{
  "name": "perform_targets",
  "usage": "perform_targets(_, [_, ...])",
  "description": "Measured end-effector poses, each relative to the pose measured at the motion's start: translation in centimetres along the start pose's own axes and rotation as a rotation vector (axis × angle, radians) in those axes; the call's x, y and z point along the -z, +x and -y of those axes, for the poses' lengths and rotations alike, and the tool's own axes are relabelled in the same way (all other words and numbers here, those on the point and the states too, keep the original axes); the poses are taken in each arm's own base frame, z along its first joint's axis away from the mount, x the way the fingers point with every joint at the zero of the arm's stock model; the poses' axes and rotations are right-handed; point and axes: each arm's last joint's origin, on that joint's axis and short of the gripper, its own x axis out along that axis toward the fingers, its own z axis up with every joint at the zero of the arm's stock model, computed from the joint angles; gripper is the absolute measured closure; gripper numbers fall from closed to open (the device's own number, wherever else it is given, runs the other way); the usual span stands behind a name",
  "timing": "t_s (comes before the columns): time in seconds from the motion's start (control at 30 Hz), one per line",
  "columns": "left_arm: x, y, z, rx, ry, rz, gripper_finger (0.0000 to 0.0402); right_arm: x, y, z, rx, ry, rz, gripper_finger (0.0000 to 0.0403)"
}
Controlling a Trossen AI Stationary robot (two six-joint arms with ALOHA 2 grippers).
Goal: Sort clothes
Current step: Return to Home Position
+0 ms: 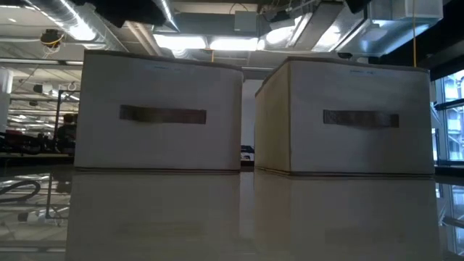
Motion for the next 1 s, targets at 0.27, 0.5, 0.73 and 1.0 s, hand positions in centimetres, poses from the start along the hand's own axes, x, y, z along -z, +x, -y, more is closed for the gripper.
perform_targets(0.27, [-1.5, -1.6, -1.1, 0.104, 0.029, 0.061, 0.0399, 1.7, 0.6, -1.4, -0.083, -0.027, -0.001, 0.0288])
perform_targets(0.5, [-2.6, -3.2, -3.0, 0.211, 0.022, 0.170, 0.0400, 2.9, 1.0, -1.6, -0.131, -0.035, -0.026, 0.0365])
perform_targets(0.73, [1.2, -4.9, -6.8, 0.353, -0.133, 0.399, 0.0400, 4.0, 0.7, -1.4, -0.170, -0.027, -0.002, 0.0395])
perform_targets(1.0, [5.1, -6.7, -9.7, 0.267, -0.257, 0.527, 0.0400, 5.4, -0.9, -0.7, -0.183, 0.017, 0.086, 0.0394])
